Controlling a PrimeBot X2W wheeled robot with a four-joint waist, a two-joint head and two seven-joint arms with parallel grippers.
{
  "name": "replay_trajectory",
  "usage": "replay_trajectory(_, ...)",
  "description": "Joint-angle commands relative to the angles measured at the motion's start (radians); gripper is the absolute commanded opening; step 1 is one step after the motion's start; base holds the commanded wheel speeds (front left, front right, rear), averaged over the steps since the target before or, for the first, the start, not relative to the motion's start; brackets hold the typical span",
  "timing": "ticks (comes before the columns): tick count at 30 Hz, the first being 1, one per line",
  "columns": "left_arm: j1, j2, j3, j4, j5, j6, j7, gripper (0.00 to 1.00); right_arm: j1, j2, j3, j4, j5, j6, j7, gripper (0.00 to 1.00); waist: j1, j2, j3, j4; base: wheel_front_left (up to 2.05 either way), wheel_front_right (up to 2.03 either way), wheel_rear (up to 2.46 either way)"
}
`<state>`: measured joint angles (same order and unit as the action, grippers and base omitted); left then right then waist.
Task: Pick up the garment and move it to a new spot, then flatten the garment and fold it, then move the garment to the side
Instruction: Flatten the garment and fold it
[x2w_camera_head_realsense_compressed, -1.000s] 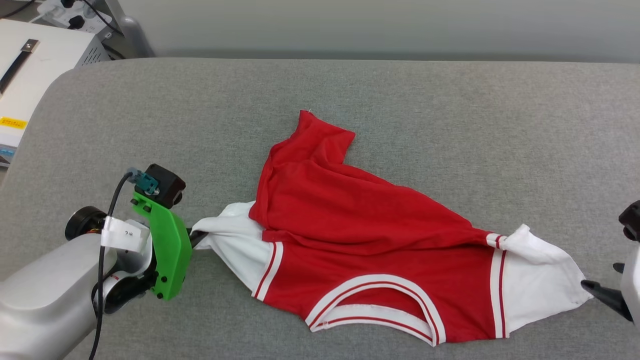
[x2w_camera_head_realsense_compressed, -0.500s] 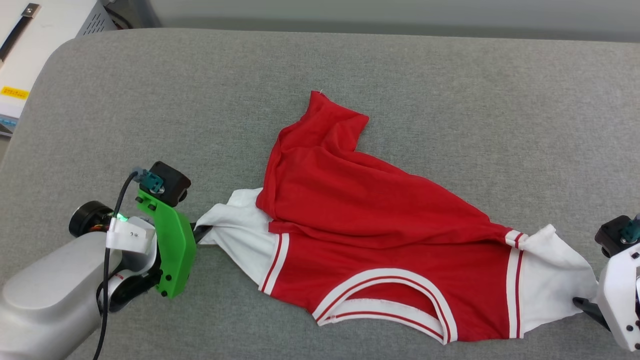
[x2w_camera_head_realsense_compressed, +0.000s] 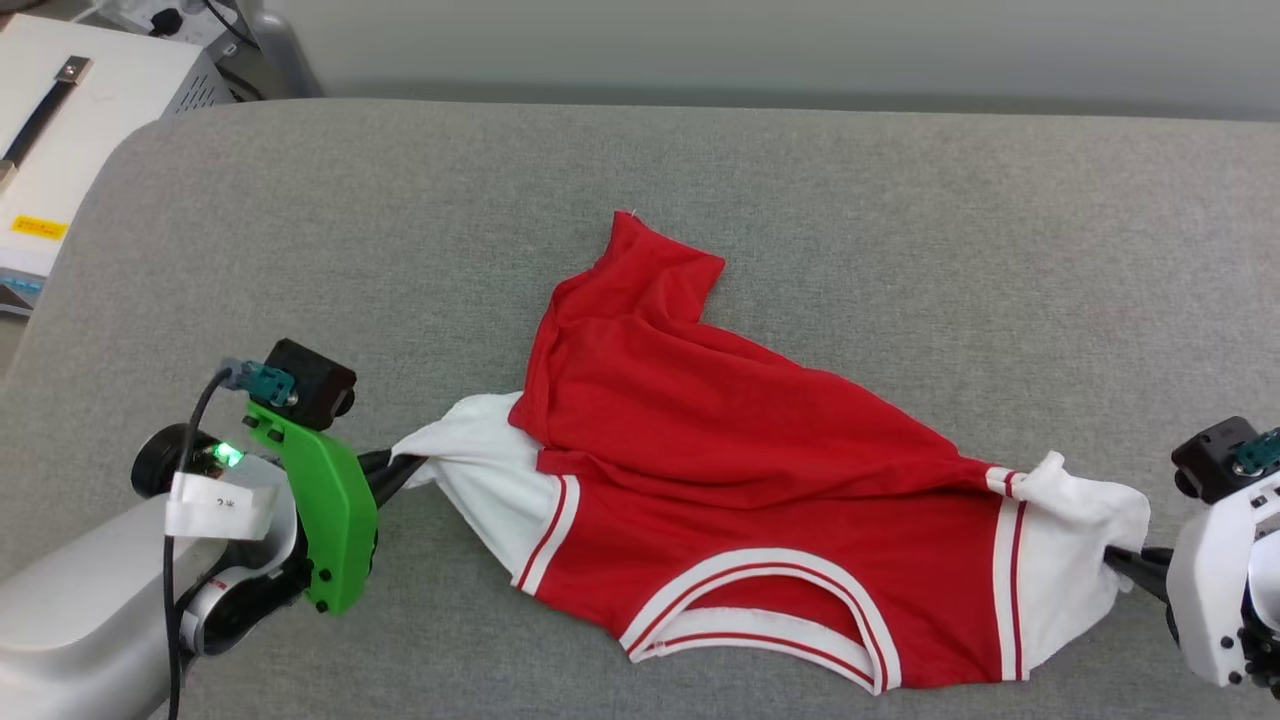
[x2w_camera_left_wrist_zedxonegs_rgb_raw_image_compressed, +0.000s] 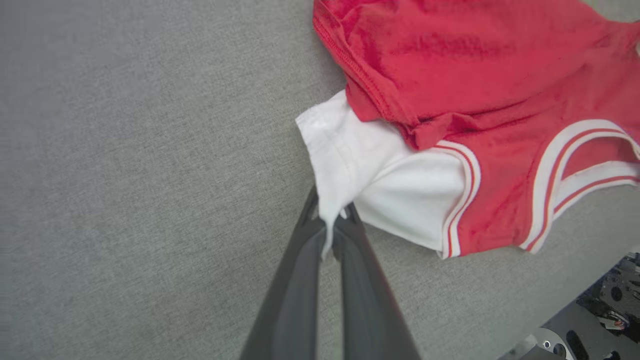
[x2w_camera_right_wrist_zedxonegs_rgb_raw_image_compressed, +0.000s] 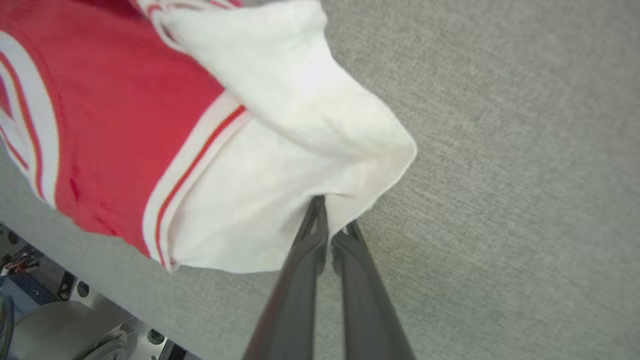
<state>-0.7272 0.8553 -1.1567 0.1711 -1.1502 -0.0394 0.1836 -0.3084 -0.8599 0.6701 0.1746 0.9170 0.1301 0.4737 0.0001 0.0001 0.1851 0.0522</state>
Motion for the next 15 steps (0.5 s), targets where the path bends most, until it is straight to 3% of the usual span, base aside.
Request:
replay_trajectory(1,0.007,0.020,0.013,-0.024,-0.002,0.012,-0.011,0.00,0.005,-0.009,-0.016,-0.019,0.026,0.001,-0.019,0.00,-0.0001,-0.0001,-0.036,-0.005,0.00,0.00,0.00)
replay_trajectory(7,-0.051,0.097,0.084,-0.235,-0.004,0.058,-0.028,0.00,0.026,-0.055,-0.172,-0.156,0.165,0.001,-0.091,0.00,-0.0001,-0.0001,-0.097,-0.008,0.00,0.00,0.00)
replay_trajectory(15,-0.163,0.086,0.151,-0.366,0.013,0.068,-0.029,0.00,0.014,-0.046,-0.326,-0.287,0.275,0.001,-0.113,0.00,-0.0001,-0.0001,-0.121,-0.015,0.00,0.00,0.00)
